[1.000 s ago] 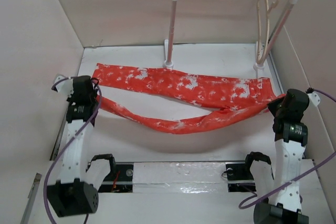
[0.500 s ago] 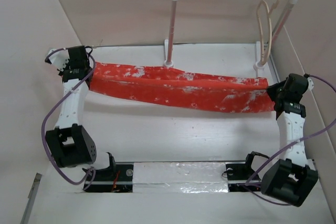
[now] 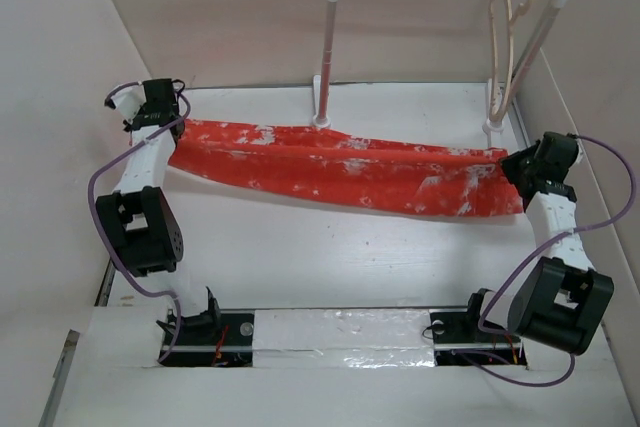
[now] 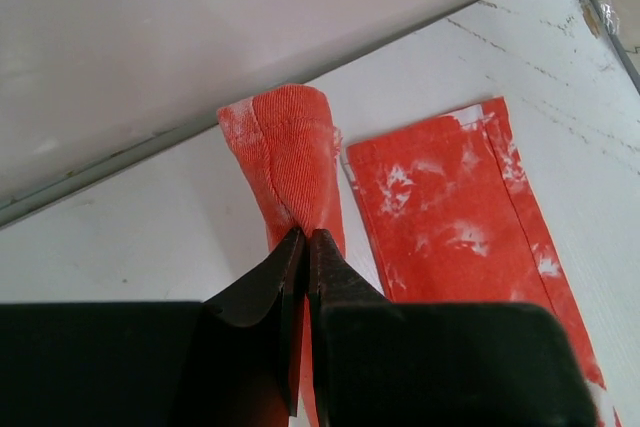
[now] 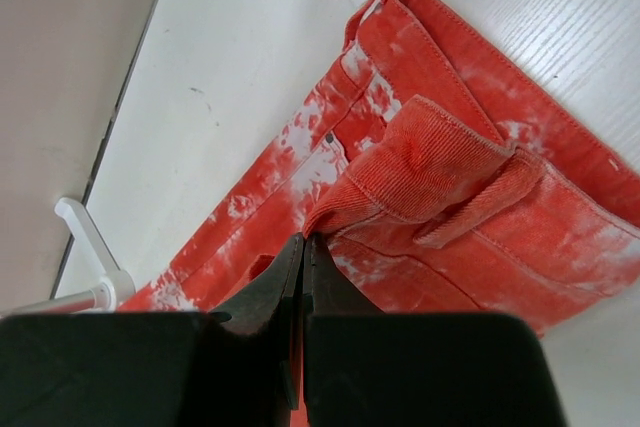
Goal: Place the trousers on the hanger
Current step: Fold the trousers at the center of the board.
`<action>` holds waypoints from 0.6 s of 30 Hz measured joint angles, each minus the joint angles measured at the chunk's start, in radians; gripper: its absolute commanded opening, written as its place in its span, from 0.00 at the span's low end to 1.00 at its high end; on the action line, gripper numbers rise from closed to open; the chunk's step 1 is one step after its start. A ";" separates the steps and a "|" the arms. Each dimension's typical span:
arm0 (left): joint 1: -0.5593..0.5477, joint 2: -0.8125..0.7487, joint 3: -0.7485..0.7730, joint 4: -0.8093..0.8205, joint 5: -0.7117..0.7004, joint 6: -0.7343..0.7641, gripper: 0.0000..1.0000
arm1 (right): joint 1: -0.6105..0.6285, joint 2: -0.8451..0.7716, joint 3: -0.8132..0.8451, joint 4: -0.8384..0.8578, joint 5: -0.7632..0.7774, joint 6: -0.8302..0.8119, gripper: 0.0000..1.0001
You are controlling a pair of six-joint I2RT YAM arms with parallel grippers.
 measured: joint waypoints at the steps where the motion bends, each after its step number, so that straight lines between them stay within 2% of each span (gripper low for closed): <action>1: 0.000 0.016 0.015 0.002 0.006 0.005 0.00 | 0.000 0.010 0.000 0.009 -0.003 0.004 0.01; 7: -0.012 0.113 0.128 0.007 0.015 0.034 0.00 | 0.026 0.087 0.038 0.052 0.003 0.021 0.01; 18: -0.041 0.410 0.427 0.000 0.016 0.067 0.00 | 0.083 0.275 0.157 0.121 0.065 0.021 0.04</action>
